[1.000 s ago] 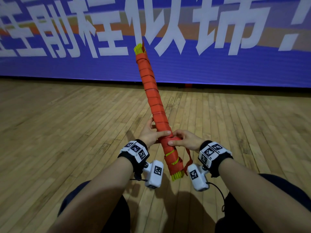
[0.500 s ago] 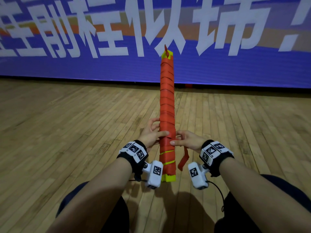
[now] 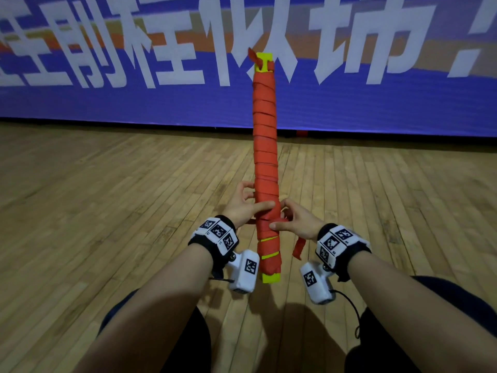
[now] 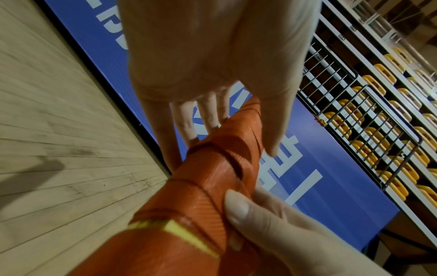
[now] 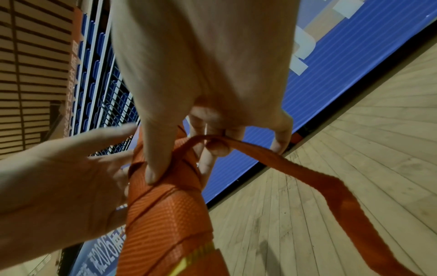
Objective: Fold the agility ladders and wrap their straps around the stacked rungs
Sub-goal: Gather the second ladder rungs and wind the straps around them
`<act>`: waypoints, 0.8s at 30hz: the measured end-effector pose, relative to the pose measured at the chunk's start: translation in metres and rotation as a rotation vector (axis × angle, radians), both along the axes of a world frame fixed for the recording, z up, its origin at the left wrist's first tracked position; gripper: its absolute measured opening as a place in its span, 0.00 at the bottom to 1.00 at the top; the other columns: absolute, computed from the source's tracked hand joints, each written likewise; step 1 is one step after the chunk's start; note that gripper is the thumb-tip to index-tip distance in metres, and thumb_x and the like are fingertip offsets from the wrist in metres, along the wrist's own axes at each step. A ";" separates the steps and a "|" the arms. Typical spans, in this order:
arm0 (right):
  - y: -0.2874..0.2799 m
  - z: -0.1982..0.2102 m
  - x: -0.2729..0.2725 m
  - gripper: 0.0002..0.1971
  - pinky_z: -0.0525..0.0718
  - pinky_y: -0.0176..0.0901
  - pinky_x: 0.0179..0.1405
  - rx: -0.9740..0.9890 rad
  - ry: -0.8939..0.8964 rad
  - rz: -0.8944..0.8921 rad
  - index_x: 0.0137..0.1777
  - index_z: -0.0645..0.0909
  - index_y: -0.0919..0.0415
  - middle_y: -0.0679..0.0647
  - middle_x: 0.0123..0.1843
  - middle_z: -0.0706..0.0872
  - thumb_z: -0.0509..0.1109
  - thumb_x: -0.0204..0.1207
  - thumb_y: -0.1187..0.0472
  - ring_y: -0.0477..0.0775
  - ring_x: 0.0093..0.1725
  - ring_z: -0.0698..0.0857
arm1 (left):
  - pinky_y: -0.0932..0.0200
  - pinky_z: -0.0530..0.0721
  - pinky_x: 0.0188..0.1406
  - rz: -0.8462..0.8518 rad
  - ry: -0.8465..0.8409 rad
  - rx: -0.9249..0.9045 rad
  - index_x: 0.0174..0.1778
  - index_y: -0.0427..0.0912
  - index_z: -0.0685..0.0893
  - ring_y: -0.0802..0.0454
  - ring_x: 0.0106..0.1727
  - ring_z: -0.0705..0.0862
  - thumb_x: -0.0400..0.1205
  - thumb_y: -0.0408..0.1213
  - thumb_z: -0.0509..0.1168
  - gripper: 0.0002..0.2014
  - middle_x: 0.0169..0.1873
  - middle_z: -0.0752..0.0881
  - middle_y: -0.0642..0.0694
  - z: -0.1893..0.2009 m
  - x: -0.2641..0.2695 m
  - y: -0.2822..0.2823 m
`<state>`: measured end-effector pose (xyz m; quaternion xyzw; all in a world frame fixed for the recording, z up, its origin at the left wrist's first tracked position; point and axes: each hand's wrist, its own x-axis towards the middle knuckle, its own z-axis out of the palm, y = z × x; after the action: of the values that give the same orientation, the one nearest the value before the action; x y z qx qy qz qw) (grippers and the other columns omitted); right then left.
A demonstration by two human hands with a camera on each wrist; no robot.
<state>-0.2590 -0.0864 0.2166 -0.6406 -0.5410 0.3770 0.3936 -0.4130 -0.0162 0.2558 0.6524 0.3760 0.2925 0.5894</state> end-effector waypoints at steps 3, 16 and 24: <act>-0.002 0.000 -0.007 0.21 0.79 0.52 0.49 -0.005 -0.033 0.013 0.54 0.71 0.62 0.53 0.42 0.79 0.80 0.68 0.60 0.55 0.43 0.79 | 0.58 0.82 0.33 0.060 0.050 0.067 0.58 0.44 0.67 0.50 0.47 0.85 0.69 0.38 0.80 0.30 0.56 0.84 0.39 -0.003 0.002 0.002; -0.001 0.001 0.001 0.18 0.78 0.53 0.54 0.003 0.059 0.055 0.45 0.73 0.57 0.54 0.38 0.82 0.81 0.66 0.64 0.54 0.43 0.80 | 0.48 0.88 0.47 0.139 0.021 -0.025 0.61 0.44 0.73 0.50 0.46 0.86 0.72 0.36 0.77 0.25 0.52 0.86 0.43 -0.004 -0.001 0.003; -0.005 0.010 0.004 0.15 0.80 0.32 0.45 -0.104 0.121 0.148 0.60 0.77 0.57 0.51 0.47 0.83 0.73 0.75 0.64 0.47 0.46 0.82 | 0.51 0.88 0.43 0.068 -0.153 -0.222 0.59 0.46 0.77 0.52 0.51 0.86 0.78 0.28 0.69 0.16 0.52 0.86 0.45 -0.001 -0.004 -0.005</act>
<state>-0.2553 -0.0917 0.2262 -0.5945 -0.5418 0.4705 0.3628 -0.4173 -0.0212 0.2544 0.5461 0.3819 0.3177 0.6745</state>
